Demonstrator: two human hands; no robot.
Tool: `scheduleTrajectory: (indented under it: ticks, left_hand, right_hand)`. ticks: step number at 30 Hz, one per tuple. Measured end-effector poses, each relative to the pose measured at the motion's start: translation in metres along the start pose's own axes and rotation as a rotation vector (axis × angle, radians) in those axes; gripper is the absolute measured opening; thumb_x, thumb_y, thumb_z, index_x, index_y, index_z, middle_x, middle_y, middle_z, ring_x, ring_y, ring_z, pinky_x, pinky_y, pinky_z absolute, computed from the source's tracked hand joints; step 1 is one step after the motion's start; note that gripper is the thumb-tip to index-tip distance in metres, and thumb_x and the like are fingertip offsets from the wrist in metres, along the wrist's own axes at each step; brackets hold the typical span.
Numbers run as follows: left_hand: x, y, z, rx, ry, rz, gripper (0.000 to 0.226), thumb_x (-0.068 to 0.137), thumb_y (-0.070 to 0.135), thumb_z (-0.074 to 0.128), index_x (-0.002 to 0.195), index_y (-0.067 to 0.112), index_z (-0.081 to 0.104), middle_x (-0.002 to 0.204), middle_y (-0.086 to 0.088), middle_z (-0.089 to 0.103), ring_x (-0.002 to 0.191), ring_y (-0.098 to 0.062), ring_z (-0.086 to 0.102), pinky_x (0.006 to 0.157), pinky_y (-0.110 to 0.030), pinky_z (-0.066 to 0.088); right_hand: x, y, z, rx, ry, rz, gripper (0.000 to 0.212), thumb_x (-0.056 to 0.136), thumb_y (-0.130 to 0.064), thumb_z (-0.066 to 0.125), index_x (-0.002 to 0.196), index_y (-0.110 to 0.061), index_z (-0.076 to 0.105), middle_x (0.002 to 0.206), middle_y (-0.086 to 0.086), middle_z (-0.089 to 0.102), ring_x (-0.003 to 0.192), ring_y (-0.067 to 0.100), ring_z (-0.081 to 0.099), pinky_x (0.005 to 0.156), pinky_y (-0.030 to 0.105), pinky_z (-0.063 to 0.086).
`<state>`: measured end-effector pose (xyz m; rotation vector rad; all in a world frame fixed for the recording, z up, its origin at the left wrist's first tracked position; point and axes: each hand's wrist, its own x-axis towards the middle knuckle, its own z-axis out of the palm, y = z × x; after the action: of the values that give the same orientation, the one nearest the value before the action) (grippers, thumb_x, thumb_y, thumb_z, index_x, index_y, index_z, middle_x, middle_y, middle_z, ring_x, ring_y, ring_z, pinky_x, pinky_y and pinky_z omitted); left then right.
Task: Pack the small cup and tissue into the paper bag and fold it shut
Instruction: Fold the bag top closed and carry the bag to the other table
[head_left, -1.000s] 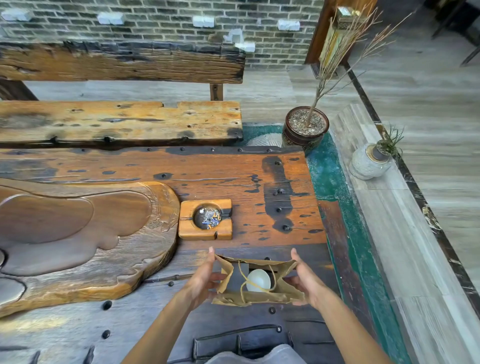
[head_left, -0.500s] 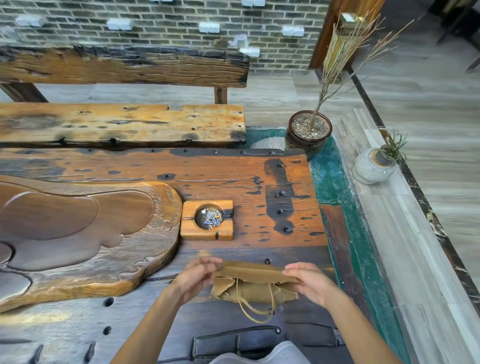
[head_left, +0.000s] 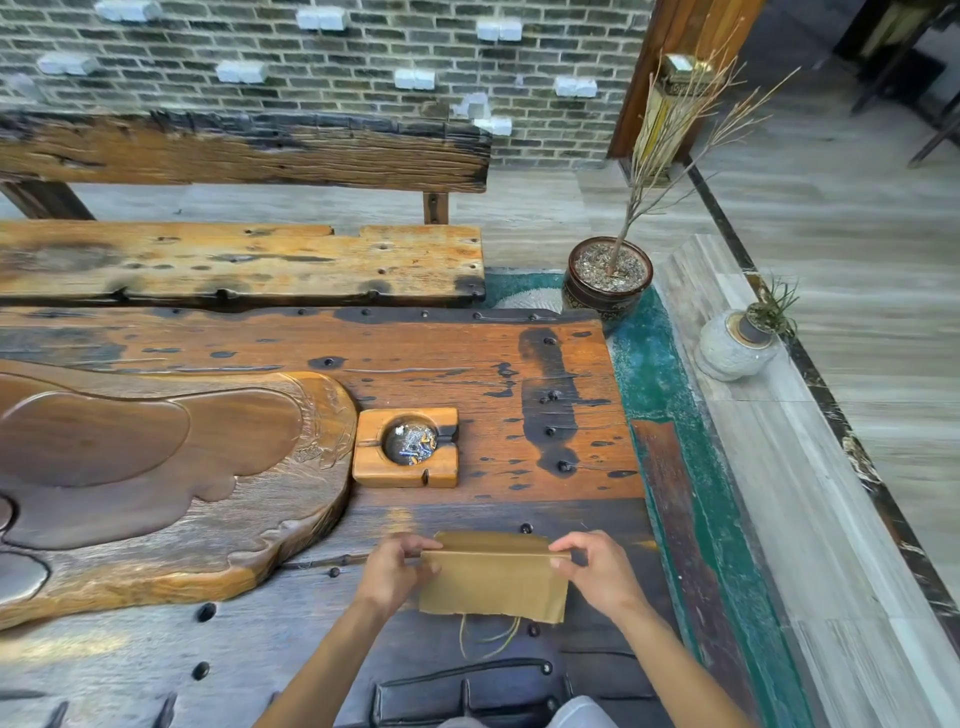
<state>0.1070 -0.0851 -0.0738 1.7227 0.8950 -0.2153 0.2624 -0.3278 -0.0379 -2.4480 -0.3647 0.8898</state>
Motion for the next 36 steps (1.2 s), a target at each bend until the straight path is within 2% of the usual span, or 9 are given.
scheduleTrajectory:
  ticks: [3, 8, 11, 15, 18, 21, 25, 32, 36]
  left_hand:
    - [0.005, 0.005, 0.0, 0.332, -0.096, 0.177, 0.028, 0.082, 0.015, 0.075, 0.106, 0.029, 0.074, 0.131, 0.005, 0.055, 0.122, -0.012, 0.054, 0.101, -0.019, 0.038]
    - [0.013, 0.029, 0.013, 0.596, -0.245, 0.235, 0.037, 0.088, 0.024, 0.064, 0.123, 0.033, 0.068, 0.124, 0.006, 0.072, 0.116, -0.013, 0.064, 0.099, -0.024, 0.047]
    - [0.019, 0.037, 0.018, 0.692, -0.221, 0.285, 0.034, 0.088, 0.031, 0.063, 0.121, 0.041, 0.066, 0.119, 0.009, 0.073, 0.112, -0.015, 0.066, 0.093, -0.029, 0.051]
    - [0.023, 0.032, 0.022, 0.79, -0.184, 0.334, 0.03, 0.09, 0.034, 0.056, 0.116, 0.042, 0.067, 0.112, 0.006, 0.076, 0.11, -0.023, 0.066, 0.089, -0.036, 0.052]
    - [0.023, 0.025, 0.024, 0.869, -0.121, 0.349, 0.028, 0.095, 0.038, 0.049, 0.117, 0.043, 0.065, 0.113, 0.004, 0.075, 0.112, -0.026, 0.063, 0.089, -0.039, 0.049]
    - [0.02, 0.023, 0.024, 0.919, -0.069, 0.374, 0.028, 0.098, 0.041, 0.045, 0.117, 0.039, 0.065, 0.112, 0.003, 0.074, 0.113, -0.026, 0.062, 0.087, -0.037, 0.045]
    - [0.018, 0.02, 0.022, 0.92, -0.023, 0.383, 0.03, 0.099, 0.046, 0.043, 0.118, 0.039, 0.066, 0.111, 0.004, 0.074, 0.113, -0.024, 0.061, 0.08, -0.036, 0.038]
    - [0.008, 0.024, 0.021, 0.839, 0.033, 0.373, 0.034, 0.096, 0.053, 0.043, 0.11, 0.035, 0.068, 0.107, 0.006, 0.075, 0.108, -0.021, 0.063, 0.074, -0.033, 0.027]
    - [0.004, 0.021, 0.017, 0.84, 0.027, 0.381, 0.032, 0.097, 0.052, 0.043, 0.108, 0.035, 0.068, 0.103, 0.005, 0.075, 0.105, -0.021, 0.064, 0.072, -0.032, 0.029]
  right_hand:
    - [0.0, -0.009, 0.001, -0.234, 0.016, -0.15, 0.017, 0.089, -0.031, 0.067, 0.105, -0.037, 0.072, 0.121, -0.015, 0.064, 0.121, 0.009, 0.053, 0.101, 0.031, 0.043]
    - [0.011, -0.033, 0.023, -0.421, -0.085, -0.329, 0.034, 0.091, -0.039, 0.062, 0.124, -0.032, 0.067, 0.127, -0.009, 0.069, 0.122, 0.014, 0.058, 0.108, 0.032, 0.041]
    - [0.02, -0.043, 0.037, -0.463, -0.09, -0.401, 0.026, 0.09, -0.04, 0.061, 0.111, -0.029, 0.072, 0.108, -0.001, 0.076, 0.104, 0.023, 0.065, 0.092, 0.032, 0.047]
    - [0.025, -0.045, 0.038, -0.473, -0.076, -0.424, 0.023, 0.091, -0.039, 0.059, 0.085, -0.019, 0.068, 0.079, 0.007, 0.068, 0.083, 0.029, 0.059, 0.068, 0.03, 0.03]
    - [0.028, -0.035, 0.039, -0.463, -0.065, -0.441, 0.029, 0.092, -0.045, 0.055, 0.089, -0.019, 0.068, 0.087, 0.002, 0.073, 0.088, 0.024, 0.064, 0.068, 0.03, 0.035]
    - [0.034, -0.026, 0.041, -0.478, -0.091, -0.434, 0.033, 0.093, -0.047, 0.052, 0.108, -0.023, 0.069, 0.108, -0.003, 0.076, 0.105, 0.021, 0.067, 0.086, 0.032, 0.05]
    - [0.036, -0.019, 0.032, -0.496, -0.115, -0.436, 0.034, 0.096, -0.042, 0.052, 0.124, -0.029, 0.068, 0.127, -0.008, 0.07, 0.121, 0.014, 0.061, 0.102, 0.03, 0.046]
    - [0.027, -0.006, 0.033, -0.549, 0.096, -0.495, 0.064, 0.084, -0.071, 0.025, 0.086, -0.031, 0.076, 0.084, -0.014, 0.077, 0.087, 0.01, 0.067, 0.081, 0.032, 0.046]
    - [0.029, 0.001, 0.026, -0.524, 0.062, -0.511, 0.071, 0.088, -0.072, 0.018, 0.093, -0.032, 0.076, 0.094, -0.014, 0.078, 0.093, 0.009, 0.067, 0.086, 0.03, 0.043]
